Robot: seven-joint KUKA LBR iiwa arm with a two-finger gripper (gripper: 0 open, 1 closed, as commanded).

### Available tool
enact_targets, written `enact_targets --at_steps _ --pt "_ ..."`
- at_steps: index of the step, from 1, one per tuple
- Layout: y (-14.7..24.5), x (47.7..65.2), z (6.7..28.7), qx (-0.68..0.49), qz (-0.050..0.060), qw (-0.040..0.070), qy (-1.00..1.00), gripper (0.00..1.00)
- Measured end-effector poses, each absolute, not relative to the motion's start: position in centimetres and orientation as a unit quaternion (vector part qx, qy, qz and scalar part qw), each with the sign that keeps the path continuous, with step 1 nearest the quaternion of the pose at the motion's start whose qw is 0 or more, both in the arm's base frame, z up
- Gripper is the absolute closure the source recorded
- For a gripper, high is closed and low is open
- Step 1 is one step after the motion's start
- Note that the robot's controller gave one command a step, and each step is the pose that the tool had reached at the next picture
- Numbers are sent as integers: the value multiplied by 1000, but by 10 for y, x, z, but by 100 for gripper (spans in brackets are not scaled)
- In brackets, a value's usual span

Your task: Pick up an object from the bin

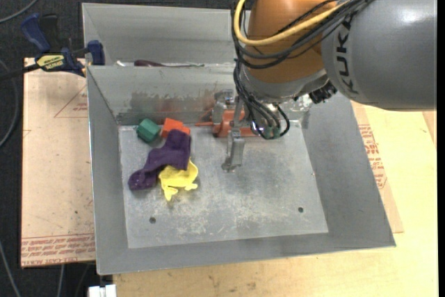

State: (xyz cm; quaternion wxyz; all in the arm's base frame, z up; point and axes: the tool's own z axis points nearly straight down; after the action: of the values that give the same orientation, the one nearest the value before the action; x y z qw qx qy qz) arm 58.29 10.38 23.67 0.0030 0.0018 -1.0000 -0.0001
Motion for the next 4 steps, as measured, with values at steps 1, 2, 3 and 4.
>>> enact_targets --at_steps 1,2,3,4 --pt "103 584 242 1 -1 -1 -1000 0" --pt "147 587 210 14 0 -3 -1000 0" --pt "176 602 184 87 -3 0 -996 0" --pt "185 575 137 175 0 -5 -985 0"
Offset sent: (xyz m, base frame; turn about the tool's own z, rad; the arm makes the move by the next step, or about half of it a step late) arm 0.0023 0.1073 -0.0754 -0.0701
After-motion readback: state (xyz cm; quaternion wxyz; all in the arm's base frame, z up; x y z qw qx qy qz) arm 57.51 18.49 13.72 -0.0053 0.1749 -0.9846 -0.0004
